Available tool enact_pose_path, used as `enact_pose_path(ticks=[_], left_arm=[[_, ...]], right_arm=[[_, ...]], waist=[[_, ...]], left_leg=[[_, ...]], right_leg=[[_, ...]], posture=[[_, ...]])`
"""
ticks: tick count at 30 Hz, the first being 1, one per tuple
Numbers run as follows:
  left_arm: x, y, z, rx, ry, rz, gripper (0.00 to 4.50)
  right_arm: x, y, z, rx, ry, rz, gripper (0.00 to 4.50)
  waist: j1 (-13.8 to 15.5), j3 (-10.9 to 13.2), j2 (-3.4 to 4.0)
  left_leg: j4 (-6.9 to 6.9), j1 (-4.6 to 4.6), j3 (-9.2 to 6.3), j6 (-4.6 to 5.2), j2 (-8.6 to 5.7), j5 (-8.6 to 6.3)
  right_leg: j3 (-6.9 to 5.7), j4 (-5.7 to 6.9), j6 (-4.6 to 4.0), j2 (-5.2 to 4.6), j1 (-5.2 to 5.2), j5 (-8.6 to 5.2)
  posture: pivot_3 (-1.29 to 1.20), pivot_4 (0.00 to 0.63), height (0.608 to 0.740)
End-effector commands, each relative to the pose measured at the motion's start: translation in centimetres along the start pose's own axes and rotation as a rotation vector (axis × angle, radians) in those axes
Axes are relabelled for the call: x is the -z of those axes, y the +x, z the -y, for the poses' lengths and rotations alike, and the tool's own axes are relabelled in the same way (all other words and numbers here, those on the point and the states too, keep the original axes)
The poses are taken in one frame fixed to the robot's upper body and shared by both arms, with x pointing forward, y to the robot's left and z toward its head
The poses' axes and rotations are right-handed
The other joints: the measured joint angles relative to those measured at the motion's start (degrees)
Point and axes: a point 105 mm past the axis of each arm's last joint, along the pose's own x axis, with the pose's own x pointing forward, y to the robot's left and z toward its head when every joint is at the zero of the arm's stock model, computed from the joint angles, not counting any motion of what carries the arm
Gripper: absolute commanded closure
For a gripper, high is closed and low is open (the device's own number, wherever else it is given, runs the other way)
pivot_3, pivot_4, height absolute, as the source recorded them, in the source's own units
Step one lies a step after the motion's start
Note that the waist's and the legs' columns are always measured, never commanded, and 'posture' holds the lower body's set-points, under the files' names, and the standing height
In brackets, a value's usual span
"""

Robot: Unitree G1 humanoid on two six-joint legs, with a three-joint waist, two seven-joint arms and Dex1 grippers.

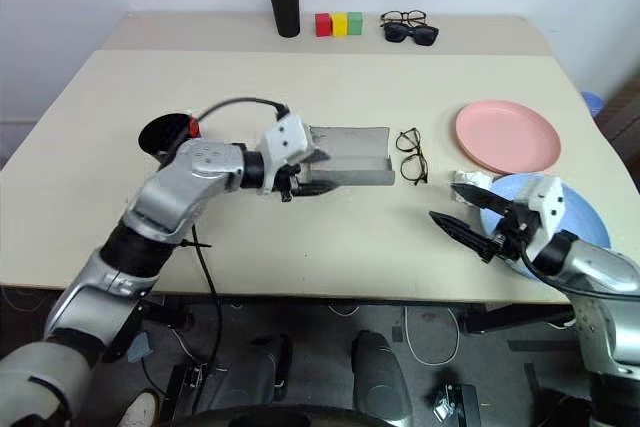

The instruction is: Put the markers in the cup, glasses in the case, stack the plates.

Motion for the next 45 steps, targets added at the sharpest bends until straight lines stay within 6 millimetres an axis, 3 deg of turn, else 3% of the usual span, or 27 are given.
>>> enact_pose_path(ticks=[1,6,18,21,25,33,45], left_arm=[[-0.7,0.4,-2.8,0.017,0.137,-0.060,1.75],[-0.4,1.5,-4.3,0.073,0.182,-0.125,1.75],[0.8,3.9,-3.7,0.186,0.216,-0.266,1.75],[1.0,4.3,-3.3,0.211,0.218,-0.290,2.60],[0.8,4.8,-2.9,0.231,0.212,-0.296,4.44],[0.2,4.0,-0.7,0.379,0.115,-0.288,4.44],[0.1,0.8,4.6,0.346,-0.104,-0.315,4.44]], right_arm=[[-1.6,-0.8,-0.6,0.059,-0.051,0.061,1.27],[-1.8,-1.3,-1.7,0.111,-0.054,0.074,1.27],[-2.3,-2.0,-2.6,0.165,-0.056,0.078,1.27],[-2.3,-2.1,-2.6,0.170,-0.058,0.076,1.27],[-2.6,-2.1,-2.5,0.174,-0.064,0.075,1.27],[-2.8,-1.9,-2.0,0.175,-0.073,0.072,1.27],[-2.4,-1.1,-1.7,0.140,-0.061,0.066,1.27]], waist=[[0.31,0.02,-0.04],[0.39,0.01,-0.03],[0.54,0.06,-0.12],[0.50,0.06,-0.12],[0.55,0.06,-0.12],[0.33,0.06,-0.11],[0.24,0.03,-0.04]], left_leg=[[0.02,-0.04,-0.04,0.00,0.00,0.00],[-0.13,-0.13,-0.02,0.06,-0.02,-0.04],[-0.08,-0.27,-0.06,0.13,-0.06,-0.08],[-0.06,-0.27,-0.05,0.13,-0.06,-0.08],[-0.07,-0.26,-0.06,0.13,-0.06,-0.08],[-0.11,-0.22,-0.06,0.13,-0.06,-0.08],[-0.10,-0.13,-0.10,0.13,-0.03,-0.08]], right_leg=[[-0.03,0.00,0.00,0.01,0.00,-0.01],[-0.01,-0.14,-0.04,-0.04,-0.06,0.02],[-0.02,-0.08,0.24,-0.06,-0.17,-0.12],[-0.02,-0.08,0.26,-0.06,-0.16,-0.11],[-0.02,-0.05,0.32,-0.06,-0.16,-0.08],[-0.02,-0.02,0.27,-0.05,-0.15,-0.09],[-0.02,0.10,0.03,-0.03,-0.11,0.02]], posture=[[0.00,0.150,0.740],[0.00,0.150,0.740],[0.00,0.150,0.740],[0.00,0.150,0.740],[0.00,0.150,0.740],[0.00,0.150,0.740],[0.00,0.150,0.740]])
